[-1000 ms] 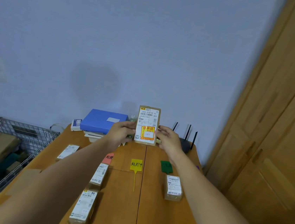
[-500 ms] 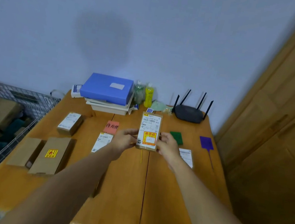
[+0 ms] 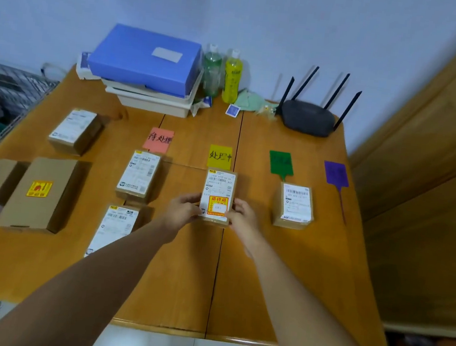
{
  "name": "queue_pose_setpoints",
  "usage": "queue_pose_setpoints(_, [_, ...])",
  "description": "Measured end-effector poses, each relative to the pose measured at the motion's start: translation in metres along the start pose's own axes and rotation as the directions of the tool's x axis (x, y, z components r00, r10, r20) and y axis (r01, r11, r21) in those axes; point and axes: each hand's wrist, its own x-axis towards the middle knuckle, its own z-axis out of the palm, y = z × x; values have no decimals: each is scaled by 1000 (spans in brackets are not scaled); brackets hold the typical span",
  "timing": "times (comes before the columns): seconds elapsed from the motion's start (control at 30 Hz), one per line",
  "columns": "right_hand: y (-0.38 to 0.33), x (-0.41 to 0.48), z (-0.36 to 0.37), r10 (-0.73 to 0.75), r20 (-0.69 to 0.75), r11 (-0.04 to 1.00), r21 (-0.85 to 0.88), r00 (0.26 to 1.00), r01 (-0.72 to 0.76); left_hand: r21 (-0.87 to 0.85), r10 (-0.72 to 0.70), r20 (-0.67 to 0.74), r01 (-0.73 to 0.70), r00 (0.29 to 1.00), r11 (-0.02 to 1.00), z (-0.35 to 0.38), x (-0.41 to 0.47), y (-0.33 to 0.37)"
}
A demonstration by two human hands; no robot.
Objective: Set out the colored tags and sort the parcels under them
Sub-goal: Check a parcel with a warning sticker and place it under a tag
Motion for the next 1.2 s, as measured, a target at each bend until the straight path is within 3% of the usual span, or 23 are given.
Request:
queue_pose_setpoints(0.47, [19, 15, 7, 49, 48, 999, 8, 998, -50, 58, -21, 21, 20, 1000, 998, 4, 14, -21])
queue_pose_setpoints(0.6, [2, 5, 3, 34, 39, 999, -37, 999, -33, 69, -17, -33, 19, 999, 997, 1, 5, -7])
queue_pose_setpoints(0.7, [-17, -5, 0, 18, 10, 997, -70, 1000, -17, 145, 21, -96, -7, 995, 989, -8, -6, 14])
queue_pose_setpoints(0.8, [-58, -17, -1, -43, -42, 987, -157, 998, 36, 328, 116, -113, -74, 987, 942, -23, -16, 55])
queue_pose_setpoints(0.9, [-124, -60, 0, -200, -59, 931, -324, 978, 171, 571, 304, -64, -214, 951, 792, -50, -49, 109])
queue_pose_setpoints(1.0, [-156, -70, -3, -250, -64, 850, -492, 966, 188, 842, 371, 22, -217, 928, 494, -57, -55, 141])
queue_pose_setpoints(1.1, [-213, -114, -6, -388, -59, 727, -633, 920, 266, 946, 472, 61, -202, 880, 253, -76, -99, 200])
queue_pose_setpoints(1.2, [-272, -155, -16, -508, -45, 607, -728, 860, 320, 979, 569, 85, -175, 818, 105, -89, -142, 263])
